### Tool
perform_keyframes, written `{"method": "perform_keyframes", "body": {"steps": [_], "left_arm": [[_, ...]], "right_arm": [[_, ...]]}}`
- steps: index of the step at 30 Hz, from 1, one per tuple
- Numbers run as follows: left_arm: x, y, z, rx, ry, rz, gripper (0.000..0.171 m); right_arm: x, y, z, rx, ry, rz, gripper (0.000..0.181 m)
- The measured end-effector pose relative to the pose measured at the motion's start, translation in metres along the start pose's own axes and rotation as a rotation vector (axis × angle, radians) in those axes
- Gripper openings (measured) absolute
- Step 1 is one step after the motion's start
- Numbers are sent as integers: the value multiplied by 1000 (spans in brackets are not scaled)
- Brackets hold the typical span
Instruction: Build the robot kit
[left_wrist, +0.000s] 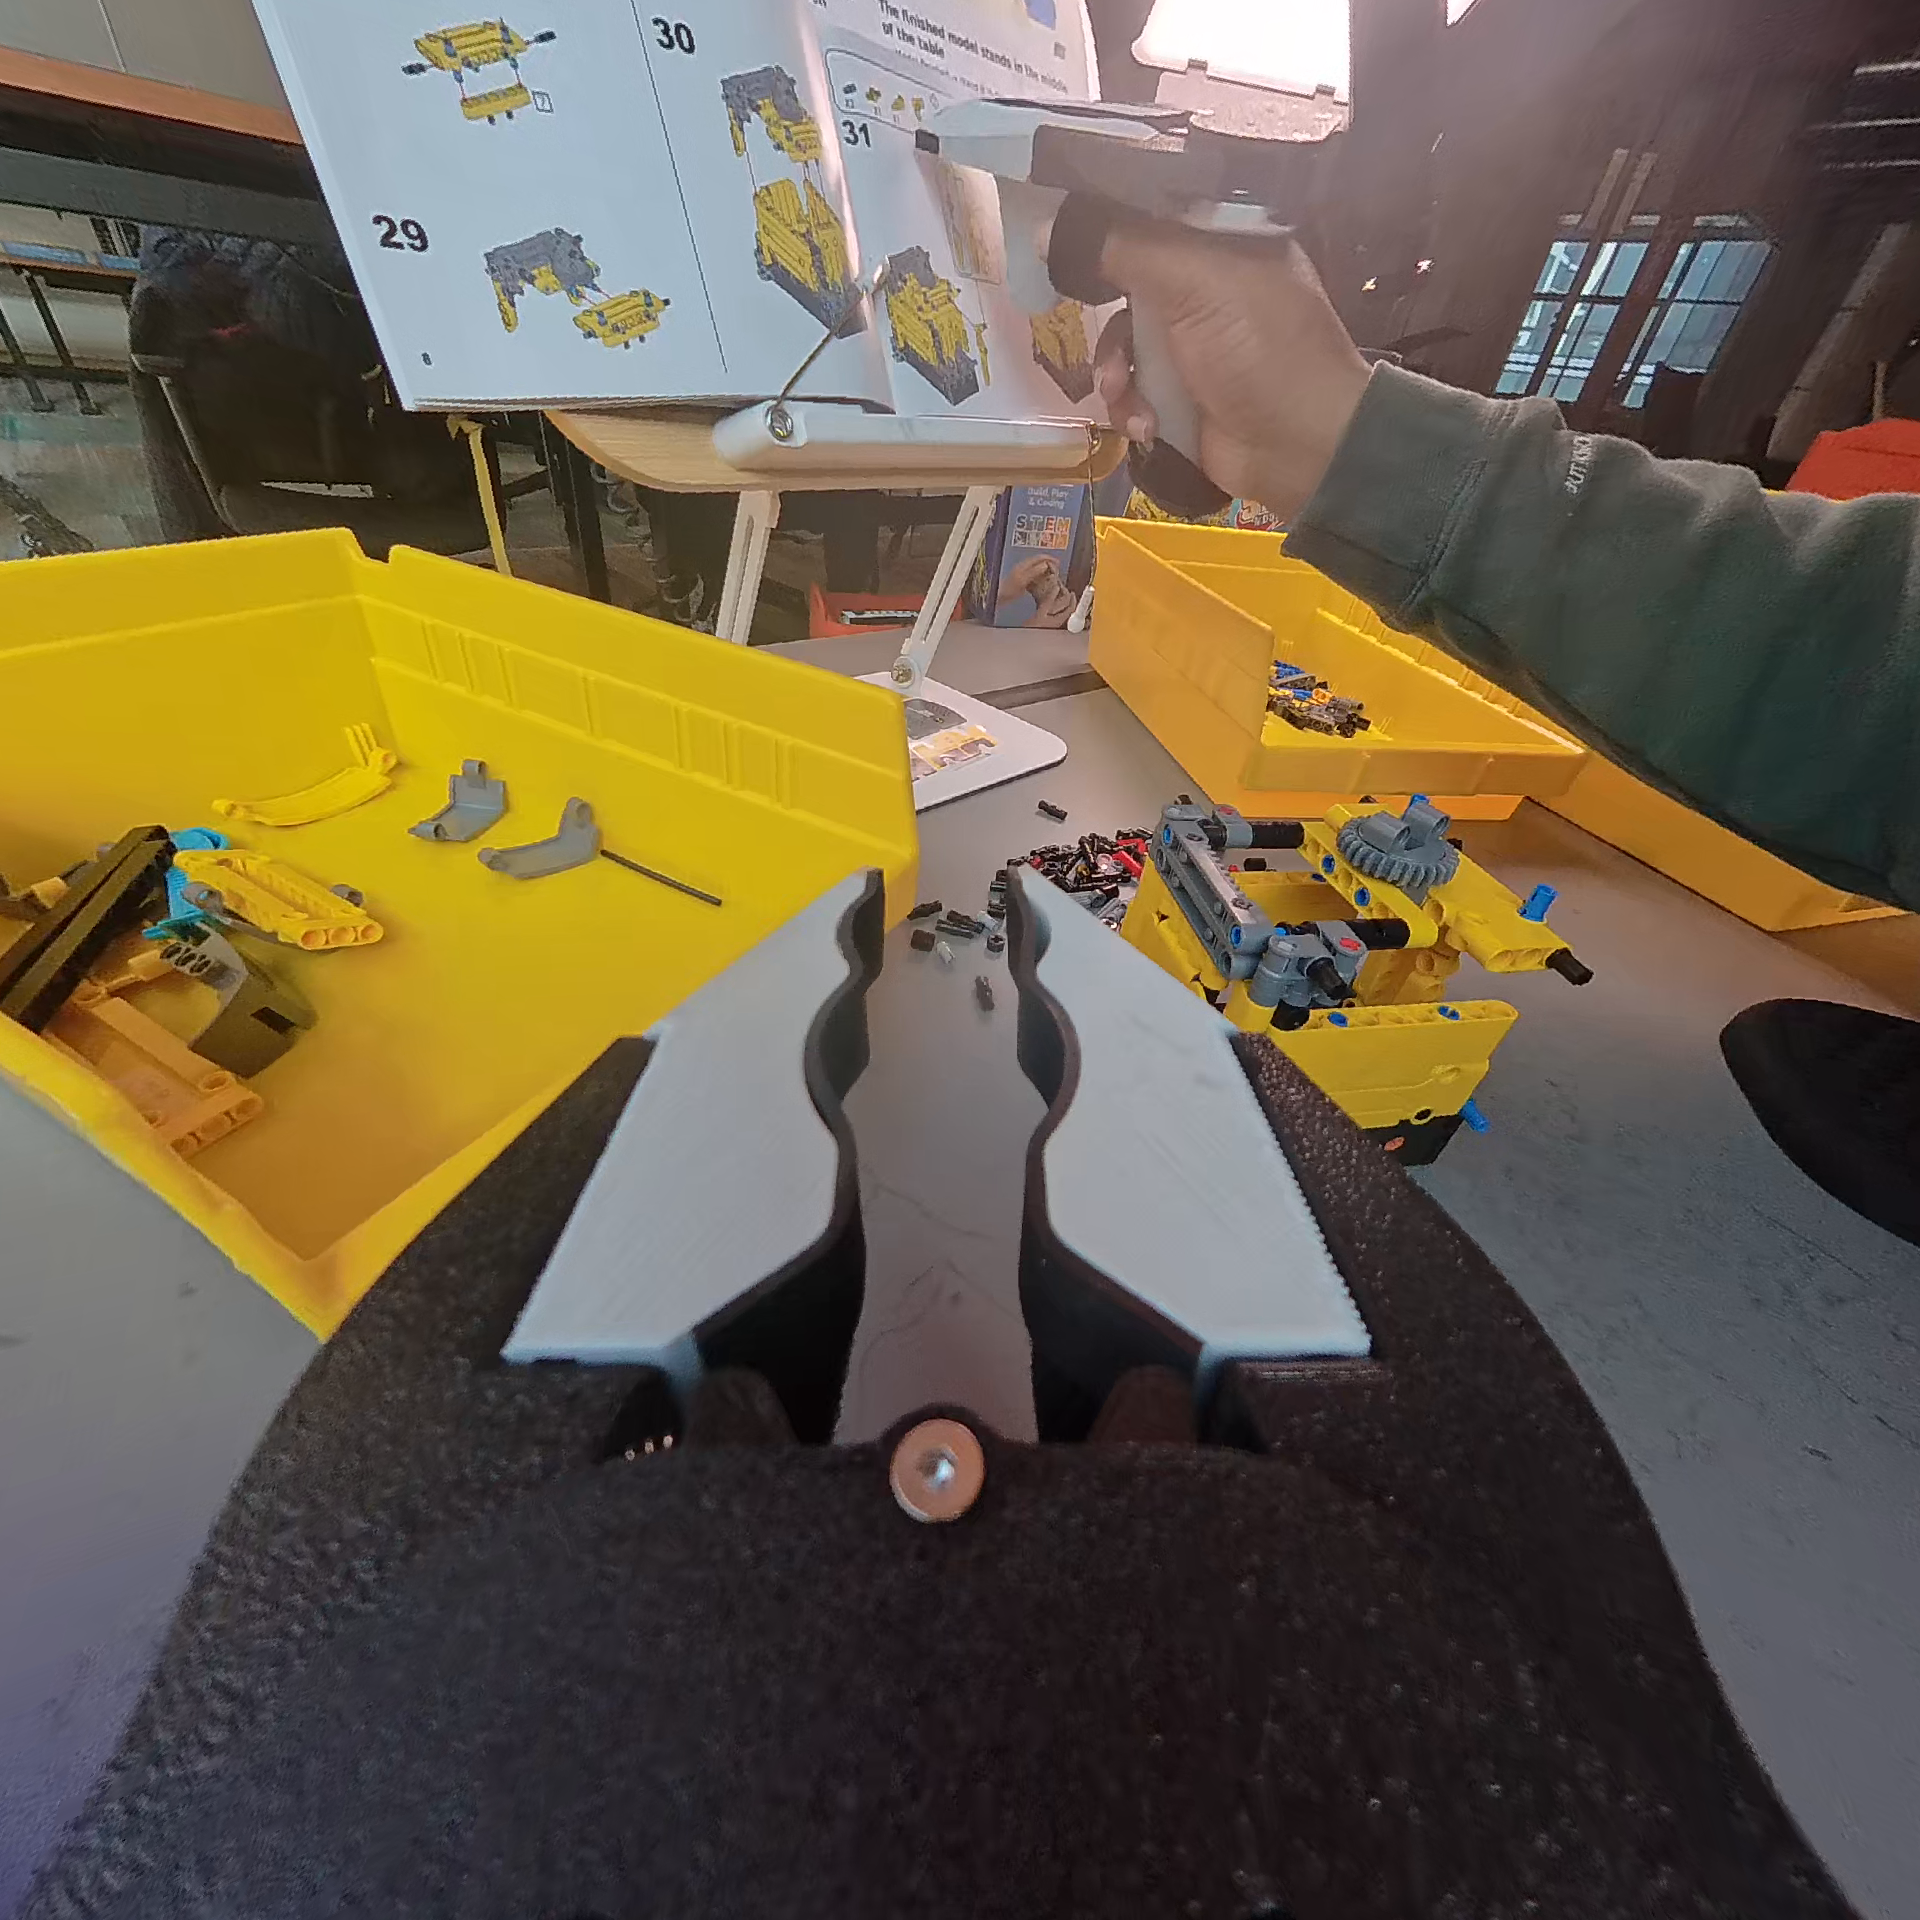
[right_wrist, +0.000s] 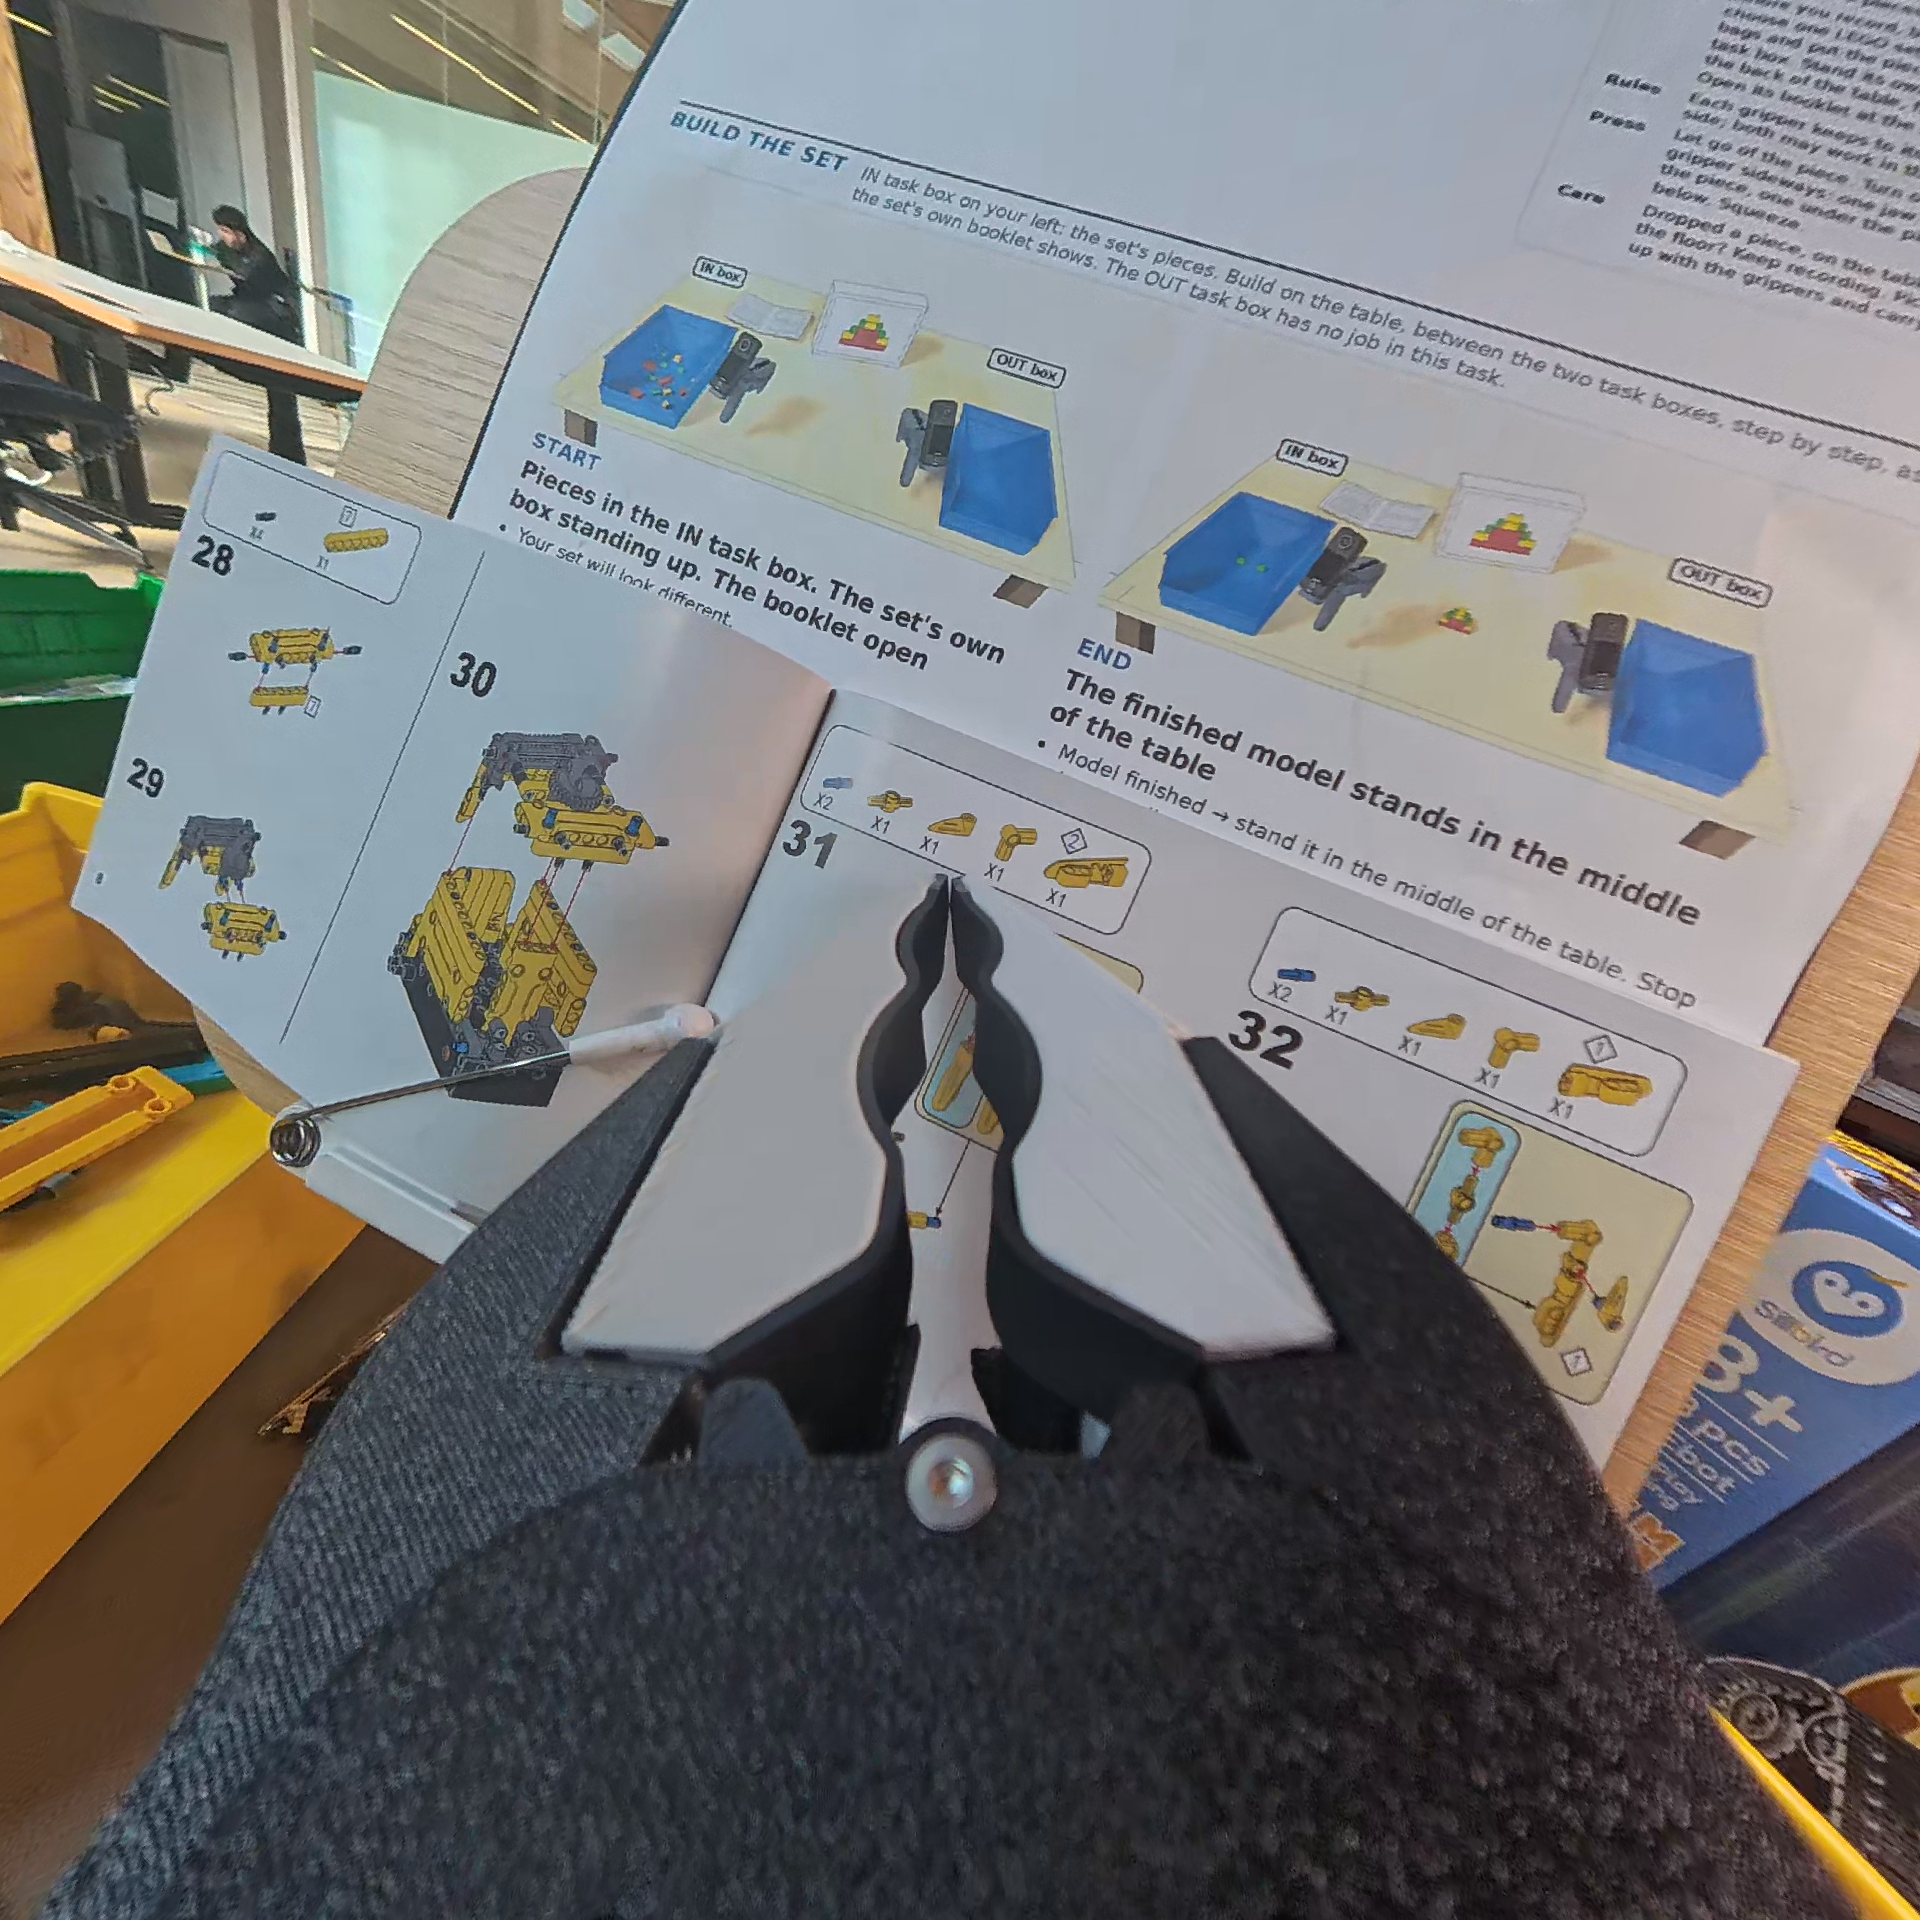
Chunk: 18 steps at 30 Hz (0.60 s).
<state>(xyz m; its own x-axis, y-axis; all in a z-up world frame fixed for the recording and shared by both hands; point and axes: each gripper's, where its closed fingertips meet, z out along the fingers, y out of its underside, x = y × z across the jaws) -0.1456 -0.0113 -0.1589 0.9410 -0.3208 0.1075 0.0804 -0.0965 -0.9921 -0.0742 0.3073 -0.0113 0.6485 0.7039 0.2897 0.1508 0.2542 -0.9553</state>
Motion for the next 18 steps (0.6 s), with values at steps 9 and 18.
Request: {"method": "perform_keyframes", "body": {"steps": [9,18], "left_arm": [[-2,0,-1,-4,-9,-15,23],[-3,-4,-2,11,-16,-25,25]], "right_arm": [[-5,-8,-8,38,-29,1,2],[-43,-34,-77,134,-202,-27,14]]}}
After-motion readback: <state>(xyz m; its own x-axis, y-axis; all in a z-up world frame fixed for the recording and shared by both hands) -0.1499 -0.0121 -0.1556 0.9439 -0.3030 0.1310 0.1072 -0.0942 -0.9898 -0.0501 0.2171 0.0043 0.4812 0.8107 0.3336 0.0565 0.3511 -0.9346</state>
